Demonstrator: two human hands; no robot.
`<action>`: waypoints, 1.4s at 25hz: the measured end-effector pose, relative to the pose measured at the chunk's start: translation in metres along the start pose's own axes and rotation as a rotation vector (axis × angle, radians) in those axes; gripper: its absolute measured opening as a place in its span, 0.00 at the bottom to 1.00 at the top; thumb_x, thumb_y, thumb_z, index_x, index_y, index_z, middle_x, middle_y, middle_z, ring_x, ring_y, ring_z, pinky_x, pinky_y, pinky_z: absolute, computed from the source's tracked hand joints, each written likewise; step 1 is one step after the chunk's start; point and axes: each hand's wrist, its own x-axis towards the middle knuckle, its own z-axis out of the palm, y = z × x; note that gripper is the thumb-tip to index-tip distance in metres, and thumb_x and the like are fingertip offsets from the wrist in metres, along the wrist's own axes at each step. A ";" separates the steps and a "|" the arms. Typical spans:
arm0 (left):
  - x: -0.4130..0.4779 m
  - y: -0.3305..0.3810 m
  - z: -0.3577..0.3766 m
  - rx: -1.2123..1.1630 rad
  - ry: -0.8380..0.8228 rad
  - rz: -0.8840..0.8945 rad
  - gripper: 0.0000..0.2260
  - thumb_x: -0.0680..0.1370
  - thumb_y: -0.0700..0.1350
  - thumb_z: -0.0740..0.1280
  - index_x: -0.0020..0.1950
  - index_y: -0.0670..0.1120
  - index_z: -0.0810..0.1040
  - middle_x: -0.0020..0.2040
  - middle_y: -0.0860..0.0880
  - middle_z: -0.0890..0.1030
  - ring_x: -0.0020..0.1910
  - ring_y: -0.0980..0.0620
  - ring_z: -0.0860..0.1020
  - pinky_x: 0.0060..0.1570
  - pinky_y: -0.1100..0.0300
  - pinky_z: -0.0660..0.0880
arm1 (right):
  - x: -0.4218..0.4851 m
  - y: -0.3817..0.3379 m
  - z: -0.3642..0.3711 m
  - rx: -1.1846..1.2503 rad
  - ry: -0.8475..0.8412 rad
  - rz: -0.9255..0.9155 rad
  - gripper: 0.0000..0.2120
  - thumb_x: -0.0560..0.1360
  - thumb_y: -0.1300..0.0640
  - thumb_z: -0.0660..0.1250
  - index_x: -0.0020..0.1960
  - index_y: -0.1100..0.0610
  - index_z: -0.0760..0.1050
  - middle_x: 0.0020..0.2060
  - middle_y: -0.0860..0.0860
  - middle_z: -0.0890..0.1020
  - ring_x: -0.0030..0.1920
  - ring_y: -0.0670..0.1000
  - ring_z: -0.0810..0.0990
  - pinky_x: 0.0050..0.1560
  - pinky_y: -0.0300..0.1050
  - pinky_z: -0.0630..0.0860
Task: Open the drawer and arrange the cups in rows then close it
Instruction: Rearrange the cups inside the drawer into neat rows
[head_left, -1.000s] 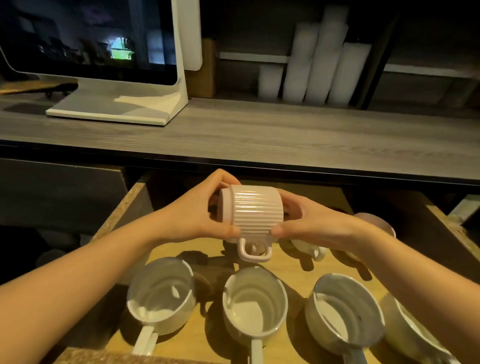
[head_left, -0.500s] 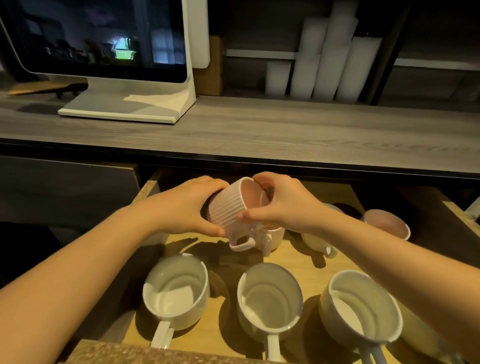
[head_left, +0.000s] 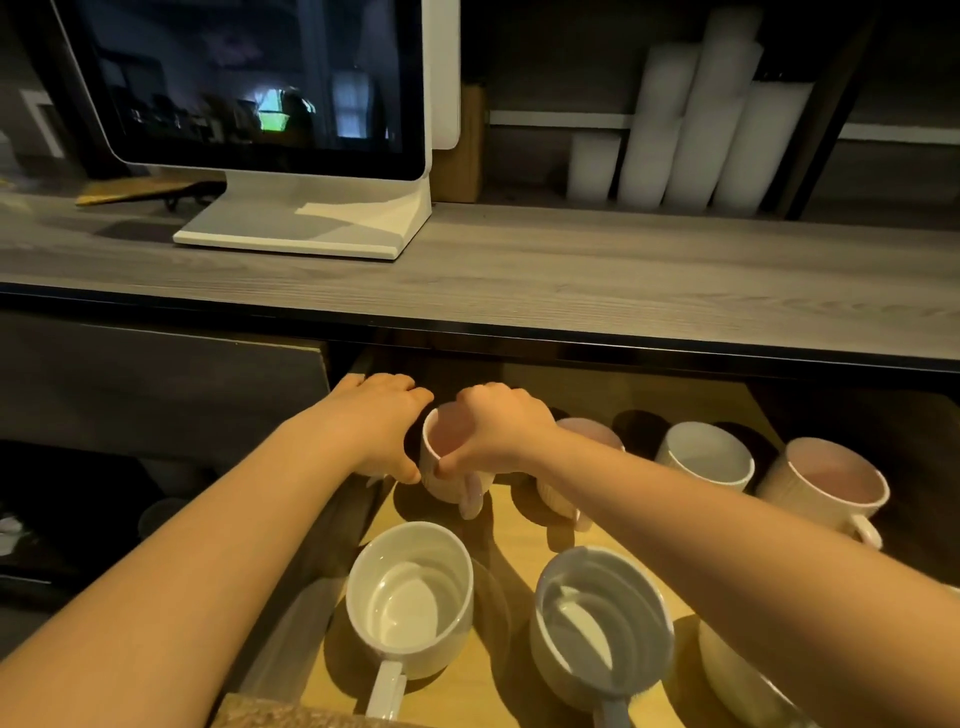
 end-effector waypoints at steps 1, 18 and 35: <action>0.002 -0.002 0.001 0.005 -0.008 -0.003 0.38 0.73 0.53 0.70 0.76 0.50 0.53 0.77 0.47 0.56 0.76 0.46 0.53 0.73 0.48 0.51 | 0.003 -0.002 0.003 -0.005 -0.013 0.005 0.28 0.65 0.42 0.73 0.60 0.55 0.74 0.48 0.52 0.80 0.47 0.51 0.80 0.44 0.45 0.80; 0.022 0.030 0.033 -0.202 0.150 -0.037 0.33 0.74 0.59 0.65 0.72 0.46 0.59 0.68 0.43 0.69 0.64 0.44 0.71 0.59 0.51 0.73 | -0.030 0.077 -0.024 -0.159 -0.186 0.002 0.24 0.73 0.48 0.68 0.68 0.51 0.70 0.65 0.52 0.75 0.62 0.55 0.75 0.59 0.48 0.75; 0.035 0.024 0.053 -0.296 0.220 -0.044 0.28 0.75 0.47 0.68 0.71 0.44 0.61 0.66 0.43 0.70 0.62 0.45 0.71 0.57 0.55 0.73 | -0.048 0.091 -0.011 0.017 0.025 0.177 0.29 0.67 0.45 0.73 0.65 0.54 0.72 0.54 0.52 0.80 0.50 0.51 0.79 0.44 0.42 0.79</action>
